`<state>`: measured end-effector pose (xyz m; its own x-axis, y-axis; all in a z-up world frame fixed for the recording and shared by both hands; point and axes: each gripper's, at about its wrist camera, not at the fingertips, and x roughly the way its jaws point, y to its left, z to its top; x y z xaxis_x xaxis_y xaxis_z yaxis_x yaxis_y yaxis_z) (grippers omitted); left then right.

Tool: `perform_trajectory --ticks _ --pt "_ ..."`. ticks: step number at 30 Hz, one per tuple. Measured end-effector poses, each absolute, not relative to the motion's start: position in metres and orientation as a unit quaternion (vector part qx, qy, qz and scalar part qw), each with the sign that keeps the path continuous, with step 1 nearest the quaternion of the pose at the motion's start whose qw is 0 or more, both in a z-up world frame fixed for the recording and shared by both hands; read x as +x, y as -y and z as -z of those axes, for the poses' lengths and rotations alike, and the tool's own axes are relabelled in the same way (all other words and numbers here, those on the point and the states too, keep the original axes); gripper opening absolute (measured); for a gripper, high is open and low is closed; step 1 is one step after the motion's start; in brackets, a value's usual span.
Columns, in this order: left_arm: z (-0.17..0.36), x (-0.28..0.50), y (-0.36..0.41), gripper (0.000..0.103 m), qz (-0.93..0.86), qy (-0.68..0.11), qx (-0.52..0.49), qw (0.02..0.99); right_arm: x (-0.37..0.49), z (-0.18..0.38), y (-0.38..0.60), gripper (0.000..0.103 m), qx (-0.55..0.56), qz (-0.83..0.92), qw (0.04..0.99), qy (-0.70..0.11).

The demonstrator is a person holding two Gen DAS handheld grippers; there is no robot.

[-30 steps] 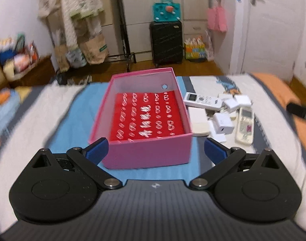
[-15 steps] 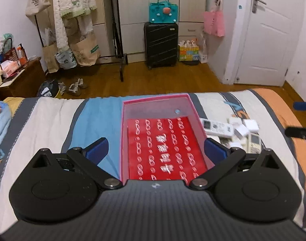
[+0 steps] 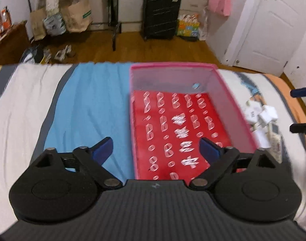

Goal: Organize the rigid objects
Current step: 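Grasp the white TCL remote with the right gripper while the left gripper holds the pink box, then carry the white TCL remote into the pink box and release it with the right gripper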

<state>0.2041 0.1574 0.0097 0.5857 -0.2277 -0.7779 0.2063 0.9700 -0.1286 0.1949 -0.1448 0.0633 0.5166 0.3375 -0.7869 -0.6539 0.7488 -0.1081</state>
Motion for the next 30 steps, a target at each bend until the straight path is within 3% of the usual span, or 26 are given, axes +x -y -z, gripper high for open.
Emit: perform_trajectory --ticks 2,6,8,10,17,21,23,25,30 --pt "0.006 0.209 -0.160 0.073 0.128 -0.449 -0.009 0.884 0.207 -0.053 0.145 0.084 -0.222 -0.298 0.832 -0.411" --pt "0.040 0.228 -0.166 0.030 0.111 -0.486 -0.018 0.866 0.229 -0.031 0.149 0.078 -0.216 -0.304 0.828 -0.418" --pt "0.047 0.232 -0.171 0.018 0.114 -0.485 -0.029 0.866 0.242 -0.016 0.150 0.072 -0.210 -0.301 0.822 -0.435" --pt "0.047 0.233 -0.174 0.017 0.116 -0.475 -0.035 0.871 0.252 -0.001 0.147 0.064 -0.230 -0.309 0.807 -0.448" --pt "0.056 0.244 -0.182 0.017 0.090 -0.485 -0.045 0.869 0.278 0.034 0.135 0.066 -0.300 -0.302 0.781 -0.457" --pt "0.063 0.248 -0.192 0.015 0.100 -0.484 -0.092 0.864 0.304 0.050 0.135 0.070 -0.281 -0.310 0.773 -0.477" --pt "0.068 0.249 -0.194 0.011 0.107 -0.484 -0.109 0.862 0.321 0.060 0.137 0.076 -0.263 -0.303 0.776 -0.486" --pt "0.070 0.250 -0.193 0.011 0.106 -0.482 -0.112 0.863 0.340 0.060 0.142 0.068 -0.207 -0.294 0.780 -0.513" --pt "0.070 0.247 -0.177 0.008 0.095 -0.489 -0.062 0.865 0.344 0.056 0.149 0.067 -0.151 -0.253 0.797 -0.527"
